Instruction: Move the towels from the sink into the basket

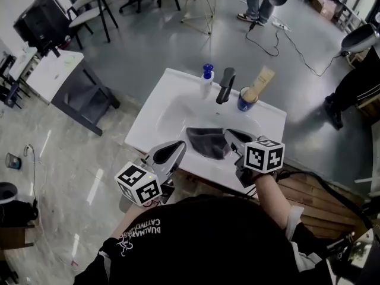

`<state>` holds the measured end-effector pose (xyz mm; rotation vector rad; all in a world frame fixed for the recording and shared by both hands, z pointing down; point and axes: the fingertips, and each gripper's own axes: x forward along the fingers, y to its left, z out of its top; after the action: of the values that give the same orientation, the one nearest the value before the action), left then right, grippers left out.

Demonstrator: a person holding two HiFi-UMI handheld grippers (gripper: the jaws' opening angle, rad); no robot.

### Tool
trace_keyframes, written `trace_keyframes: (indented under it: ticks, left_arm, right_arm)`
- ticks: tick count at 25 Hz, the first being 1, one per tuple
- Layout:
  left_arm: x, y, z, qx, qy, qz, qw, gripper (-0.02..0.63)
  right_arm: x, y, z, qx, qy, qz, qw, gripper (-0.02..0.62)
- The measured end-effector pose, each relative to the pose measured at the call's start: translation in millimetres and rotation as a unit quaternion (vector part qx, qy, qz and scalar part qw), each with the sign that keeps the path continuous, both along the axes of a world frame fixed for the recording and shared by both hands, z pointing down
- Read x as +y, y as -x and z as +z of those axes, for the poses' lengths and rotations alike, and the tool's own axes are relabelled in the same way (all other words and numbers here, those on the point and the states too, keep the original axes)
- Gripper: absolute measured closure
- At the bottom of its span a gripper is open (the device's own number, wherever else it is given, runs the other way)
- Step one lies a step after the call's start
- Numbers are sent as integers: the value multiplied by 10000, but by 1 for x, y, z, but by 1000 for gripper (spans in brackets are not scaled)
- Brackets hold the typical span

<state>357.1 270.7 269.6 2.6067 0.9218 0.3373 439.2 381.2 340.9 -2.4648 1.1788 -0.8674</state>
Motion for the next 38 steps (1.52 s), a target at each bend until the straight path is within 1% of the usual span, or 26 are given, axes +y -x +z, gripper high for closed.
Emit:
trace_keyframes:
  ticks: [2,4,8,13,15,16,19,20,21,22,25,28,30,32,33,35,38]
  left_arm:
    - [1,-8,7,-114,-17,-3,9999,603]
    - [3,-13,11,-223,-39,13,9997,603]
    - [7,-16,15,-370,-128,55,9992,603]
    - [0,-18,13,-352,-219,-110,9991,603]
    - [-4,-17,15,-388,-255,-164,9988,603]
    - [-5,-17,17,-422,-271,-194,9986,603]
    - [-12,-15,21,-537,-284,-297,9977,603]
    - [-14,-14,22,-568,-273,-328,9975,603]
    - [-16,-14,22,-590,-261,-358,9973,603]
    - [-18,-13,22,-601,-255,-390,9971,603]
    - [-25,-12,22,-592,-257,-511,9966,603]
    - [-30,-11,25,-633,-246,-579,9960,603]
    - [-30,-10,28,-665,-252,-582,9958,603]
    - [-32,-8,29,-674,-267,-594,9956,603]
    - [-33,-7,29,-673,-272,-605,9955,603]
    - [-35,-6,28,-671,-275,-627,9954,603]
    - [-37,-4,29,-678,-261,-647,9953,603]
  right_arm:
    - [3,-8,12,-111,-27,80,9999,589]
    - [6,-13,24,-115,85,141,9998,589]
    - [10,-17,51,-318,479,127,9983,589]
    - [12,-22,90,-667,1105,62,9916,587]
    - [10,-23,103,-824,1239,-51,9889,512]
    - [8,-22,109,-927,1289,-105,9873,497]
    - [3,-18,127,-1303,1383,-294,9813,481]
    - [-1,-15,133,-1461,1388,-422,9786,459]
    - [-4,-10,139,-1613,1404,-573,9752,419]
    - [-7,-5,144,-1727,1454,-718,9715,402]
    - [-9,6,158,-1852,1750,-990,9619,407]
    - [-12,12,170,-1956,1931,-1179,9542,406]
    - [-12,14,178,-1988,2059,-1258,9499,403]
    - [-10,14,184,-1997,2207,-1231,9467,408]
    - [-9,13,186,-1994,2284,-1187,9455,423]
    - [-4,11,187,-1951,2475,-1077,9429,487]
    - [0,8,186,-1826,2648,-951,9421,536]
